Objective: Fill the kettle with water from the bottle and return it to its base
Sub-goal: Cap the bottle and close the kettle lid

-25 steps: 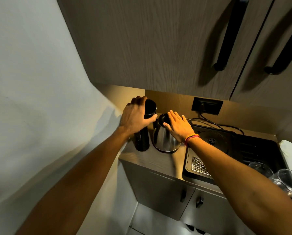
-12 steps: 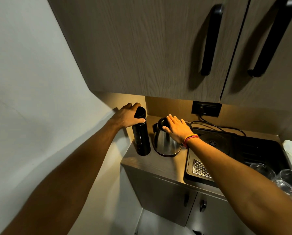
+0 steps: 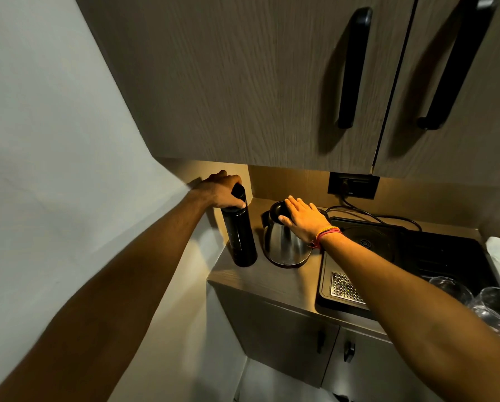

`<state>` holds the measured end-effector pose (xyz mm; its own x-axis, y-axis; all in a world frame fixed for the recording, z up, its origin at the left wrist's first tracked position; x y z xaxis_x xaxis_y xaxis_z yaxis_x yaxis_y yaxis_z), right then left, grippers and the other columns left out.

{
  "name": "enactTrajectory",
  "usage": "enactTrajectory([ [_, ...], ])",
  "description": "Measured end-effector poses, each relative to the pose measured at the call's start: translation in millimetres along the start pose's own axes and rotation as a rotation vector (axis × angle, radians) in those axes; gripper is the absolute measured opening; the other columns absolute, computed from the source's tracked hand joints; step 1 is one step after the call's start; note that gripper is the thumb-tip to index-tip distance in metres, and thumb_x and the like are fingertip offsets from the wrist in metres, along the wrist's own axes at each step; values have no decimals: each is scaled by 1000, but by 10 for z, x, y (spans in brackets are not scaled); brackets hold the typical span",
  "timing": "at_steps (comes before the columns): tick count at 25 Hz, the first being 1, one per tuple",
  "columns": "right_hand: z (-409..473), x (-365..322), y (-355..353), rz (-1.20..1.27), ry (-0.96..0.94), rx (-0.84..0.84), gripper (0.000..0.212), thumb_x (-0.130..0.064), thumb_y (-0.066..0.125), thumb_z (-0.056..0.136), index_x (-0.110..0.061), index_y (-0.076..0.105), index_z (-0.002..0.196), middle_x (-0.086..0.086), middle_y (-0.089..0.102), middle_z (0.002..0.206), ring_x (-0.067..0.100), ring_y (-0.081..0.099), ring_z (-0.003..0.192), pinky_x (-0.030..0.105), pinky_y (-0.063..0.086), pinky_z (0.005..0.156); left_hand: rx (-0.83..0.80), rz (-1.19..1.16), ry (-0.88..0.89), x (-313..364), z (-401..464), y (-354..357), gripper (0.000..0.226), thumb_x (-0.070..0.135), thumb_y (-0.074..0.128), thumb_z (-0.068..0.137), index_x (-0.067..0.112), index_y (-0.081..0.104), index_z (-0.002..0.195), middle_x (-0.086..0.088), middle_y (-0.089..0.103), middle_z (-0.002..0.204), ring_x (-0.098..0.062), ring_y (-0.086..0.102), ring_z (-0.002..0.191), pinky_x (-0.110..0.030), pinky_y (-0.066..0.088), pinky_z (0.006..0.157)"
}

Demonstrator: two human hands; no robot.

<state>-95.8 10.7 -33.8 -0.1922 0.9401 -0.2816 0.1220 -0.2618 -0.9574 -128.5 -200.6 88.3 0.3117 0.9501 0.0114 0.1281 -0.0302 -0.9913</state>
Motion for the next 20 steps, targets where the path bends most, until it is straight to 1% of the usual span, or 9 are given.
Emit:
enactTrajectory([
  [2, 3, 5, 1, -1, 3, -10, 69, -54, 23, 101, -14, 9, 156, 8, 8, 166, 28, 10, 152, 52, 10, 123, -31, -121, 61, 45, 44, -6, 67, 26, 79, 79, 26, 47, 138, -6, 43, 141, -31, 46, 127, -34, 42, 86],
  [6, 6, -3, -1, -11, 1, -1, 69, -54, 24, 101, -14, 10, 156, 8, 10, 166, 28, 13, 152, 52, 11, 123, 49, -159, -24, -3, 68, -65, 62, 53, 74, 81, 22, 54, 131, -5, 51, 131, -28, 51, 120, -34, 46, 84],
  [8, 11, -6, -2, -19, -5, 4, 69, -53, 24, 101, -14, 10, 156, 8, 10, 165, 28, 13, 152, 52, 11, 123, 15, -161, 11, 27, 99, -44, 54, 42, 75, 83, 22, 56, 130, -7, 52, 133, -29, 53, 120, -39, 51, 91],
  [10, 7, 8, -6, -26, -11, 8, 70, -53, 25, 101, -13, 10, 156, 8, 10, 166, 28, 12, 152, 52, 11, 123, 35, -192, 85, 160, 102, -65, 58, 30, 77, 80, 26, 52, 133, -7, 45, 141, -28, 46, 126, -42, 47, 100],
  [12, -10, 14, 2, -34, -27, 25, 71, -54, 25, 100, -13, 8, 156, 8, 8, 166, 27, 10, 152, 51, 11, 123, 136, -220, 133, 396, 100, -46, 64, 34, 75, 81, 27, 46, 139, -6, 41, 145, -26, 44, 128, -36, 44, 94],
  [14, -37, 28, 20, -47, -38, 56, 74, -56, 24, 100, -11, 7, 156, 9, 7, 166, 27, 8, 153, 51, 9, 124, 161, -238, 202, 750, 102, 182, 71, 32, 69, 86, 20, 37, 148, -7, 36, 150, -27, 43, 133, -38, 45, 97],
  [15, -47, 46, 34, -62, -32, 69, 75, -57, 22, 99, -10, 5, 156, 10, 6, 166, 26, 6, 153, 51, 8, 124, 128, -219, 225, 921, 108, 380, 76, 29, 67, 88, 15, 30, 152, -9, 32, 155, -29, 38, 138, -43, 43, 105],
  [17, -50, 91, 61, -97, -11, 81, 77, -59, 20, 98, -10, 3, 156, 9, 3, 166, 25, 3, 153, 50, 6, 124, 31, -149, 190, 1091, 142, 776, 86, 26, 63, 90, 7, 13, 158, -15, 17, 164, -32, 18, 150, -47, 23, 120],
  [20, -28, 142, 81, -101, 2, 76, 78, -61, 20, 98, -12, 5, 156, 7, 4, 166, 25, 3, 153, 50, 5, 124, -60, -75, 98, 1046, 213, 1163, 98, 22, 61, 91, 3, -8, 157, -17, -10, 166, -30, -8, 153, -44, 1, 123],
])
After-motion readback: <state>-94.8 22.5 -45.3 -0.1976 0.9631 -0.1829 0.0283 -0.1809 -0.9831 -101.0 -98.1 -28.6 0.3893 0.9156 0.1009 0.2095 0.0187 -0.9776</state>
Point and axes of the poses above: each hand's wrist, its own z-axis towards the middle knuckle, its own y-axis out of the palm, x = y × z, the point moved 6 cm from there along z, towards the middle knuckle
